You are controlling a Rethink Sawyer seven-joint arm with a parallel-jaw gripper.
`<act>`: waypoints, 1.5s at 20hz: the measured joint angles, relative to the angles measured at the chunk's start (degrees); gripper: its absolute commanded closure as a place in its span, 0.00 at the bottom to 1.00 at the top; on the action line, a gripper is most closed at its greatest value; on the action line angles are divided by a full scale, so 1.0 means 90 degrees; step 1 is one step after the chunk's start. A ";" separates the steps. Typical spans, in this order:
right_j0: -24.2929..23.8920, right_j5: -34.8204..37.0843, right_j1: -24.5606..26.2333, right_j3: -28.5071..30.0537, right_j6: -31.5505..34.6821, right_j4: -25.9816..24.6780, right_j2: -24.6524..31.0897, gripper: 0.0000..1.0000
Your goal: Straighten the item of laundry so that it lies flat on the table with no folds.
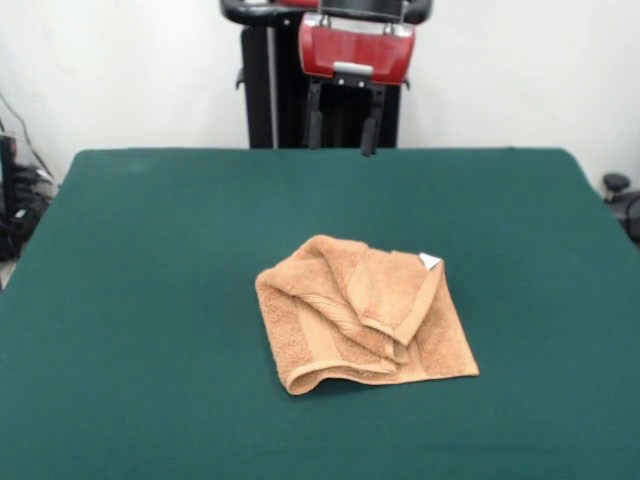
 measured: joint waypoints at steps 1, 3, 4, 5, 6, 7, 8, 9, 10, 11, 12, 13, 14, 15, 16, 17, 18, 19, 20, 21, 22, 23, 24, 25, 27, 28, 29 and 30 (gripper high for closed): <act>-0.0004 0.0000 -0.0004 0.0001 0.0000 -0.0001 0.0000 0.00; -0.0015 0.0000 -0.0020 0.0008 0.0000 0.0000 0.0001 0.00; -0.0021 0.0000 -0.0032 0.0013 0.0000 0.0000 0.0001 0.00; -0.0026 0.0000 -0.0045 0.0018 0.0000 0.0000 0.0001 0.00; -0.0032 0.0000 -0.0058 0.0023 0.0000 0.0000 0.0001 0.00; -0.0041 0.0000 -0.0080 0.0033 0.0000 0.0000 0.0000 0.00; -0.0049 0.0000 -0.0100 0.0045 0.0000 0.0000 0.0000 0.00; -0.0056 0.0000 -0.0123 0.0061 0.0000 0.0000 0.0000 0.00; -0.0063 -0.0001 -0.0170 0.0090 0.0000 0.0000 0.0000 0.00; -0.0065 -0.0010 -0.0207 0.0115 0.0000 0.0000 0.0000 0.00; -0.0068 -0.0020 -0.0245 0.0139 0.0000 0.0000 -0.0001 0.00; -0.0069 -0.0035 -0.0274 0.0162 0.0000 0.0000 0.0000 0.00; -0.0074 -0.0050 -0.0294 0.0183 0.0000 0.0000 0.0001 0.00; -0.0089 -0.0072 -0.0324 0.0222 0.0000 0.0000 0.0003 0.00; -0.0104 -0.0095 -0.0355 0.0262 0.0000 0.0000 0.0005 0.00; -0.0153 -0.0142 -0.0428 0.0372 0.0000 0.0000 0.0005 0.00; -0.0169 -0.0153 -0.0450 0.0407 0.0000 0.0000 0.0005 0.00; -0.0188 -0.0161 -0.0480 0.0453 0.0000 -0.0001 0.0005 0.00; -0.0206 -0.0168 -0.0509 0.0500 0.0000 -0.0001 0.0005 0.00; -0.0247 -0.0172 -0.0602 0.0626 0.0000 0.0000 0.0005 0.00; -0.0257 -0.0172 -0.0627 0.0665 0.0000 0.0000 0.0005 0.00; -0.0265 -0.0171 -0.0652 0.0704 0.0000 0.0000 0.0005 0.00; -0.0279 -0.0172 -0.0720 0.0795 0.0000 0.0000 0.0005 0.00; -0.0286 -0.0172 -0.0764 0.0874 0.0000 0.0000 0.0005 0.00; -0.0286 -0.0172 -0.0809 0.0947 0.0000 0.0000 0.0005 0.00; -0.0286 -0.0172 -0.0838 0.0988 0.0000 0.0000 0.0006 0.00; -0.0286 -0.0172 -0.0861 0.1022 0.0000 0.0001 0.0006 0.00; -0.0286 -0.0172 -0.0880 0.1057 0.0000 0.0001 0.0006 0.00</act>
